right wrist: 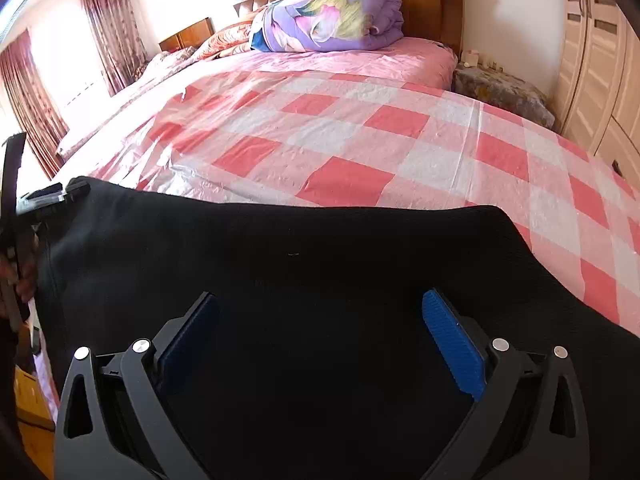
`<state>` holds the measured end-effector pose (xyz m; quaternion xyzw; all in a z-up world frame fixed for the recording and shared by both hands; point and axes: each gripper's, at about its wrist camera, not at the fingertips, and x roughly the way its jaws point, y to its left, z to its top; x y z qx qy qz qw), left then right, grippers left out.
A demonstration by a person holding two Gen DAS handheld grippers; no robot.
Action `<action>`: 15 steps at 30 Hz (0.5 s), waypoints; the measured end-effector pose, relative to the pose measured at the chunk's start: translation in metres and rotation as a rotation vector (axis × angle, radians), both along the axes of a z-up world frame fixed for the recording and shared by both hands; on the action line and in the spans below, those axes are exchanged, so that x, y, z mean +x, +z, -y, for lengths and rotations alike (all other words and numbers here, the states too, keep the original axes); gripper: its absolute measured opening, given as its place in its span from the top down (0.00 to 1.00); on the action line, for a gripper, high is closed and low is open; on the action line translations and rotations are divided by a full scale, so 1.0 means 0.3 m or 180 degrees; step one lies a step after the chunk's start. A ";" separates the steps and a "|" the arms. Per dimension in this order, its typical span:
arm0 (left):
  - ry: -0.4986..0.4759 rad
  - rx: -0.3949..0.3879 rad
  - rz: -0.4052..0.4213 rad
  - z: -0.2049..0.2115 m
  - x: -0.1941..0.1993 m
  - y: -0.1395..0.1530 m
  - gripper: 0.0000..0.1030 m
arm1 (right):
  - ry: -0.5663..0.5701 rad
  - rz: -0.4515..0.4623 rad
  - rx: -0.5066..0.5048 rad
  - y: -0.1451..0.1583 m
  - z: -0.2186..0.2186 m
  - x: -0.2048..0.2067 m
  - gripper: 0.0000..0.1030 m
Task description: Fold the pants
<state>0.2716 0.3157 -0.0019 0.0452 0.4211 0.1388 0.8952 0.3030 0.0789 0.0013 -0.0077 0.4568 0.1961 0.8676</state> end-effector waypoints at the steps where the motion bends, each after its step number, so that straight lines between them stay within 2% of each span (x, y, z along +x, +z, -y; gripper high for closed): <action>1: 0.0054 -0.0096 0.0053 -0.050 0.000 0.000 0.02 | 0.0001 0.0000 -0.0014 -0.002 -0.003 -0.001 0.04; 3: 0.0219 -0.0166 0.0108 -0.145 -0.005 -0.024 0.02 | 0.0008 0.0000 -0.0044 -0.005 -0.017 0.007 0.04; 5: 0.0370 -0.0276 -0.0006 -0.216 0.002 -0.086 0.01 | 0.0009 0.0006 -0.0066 0.000 -0.023 -0.001 0.04; 7: 0.0292 -0.0283 0.0089 -0.225 -0.015 -0.118 0.01 | 0.0013 0.0012 -0.0054 0.012 -0.019 -0.016 0.04; 9: 0.0313 -0.0120 0.0101 -0.201 -0.019 -0.112 0.01 | -0.0027 -0.0003 0.0107 0.032 0.013 -0.031 0.04; 11: 0.0455 0.0255 0.0092 -0.153 -0.014 -0.088 0.01 | -0.0168 -0.0030 0.0293 0.074 0.074 -0.075 0.04; 12: 0.0557 0.0508 0.0143 -0.119 -0.026 -0.060 0.02 | -0.0254 0.0046 0.0378 0.110 0.133 -0.129 0.04; 13: 0.0528 0.0708 0.0281 -0.060 -0.059 -0.015 0.02 | -0.0308 0.0109 0.0366 0.128 0.168 -0.163 0.04; 15: 0.0227 0.0908 0.0639 0.094 -0.152 0.077 0.02 | -0.0493 0.0269 0.0176 0.161 0.268 -0.257 0.04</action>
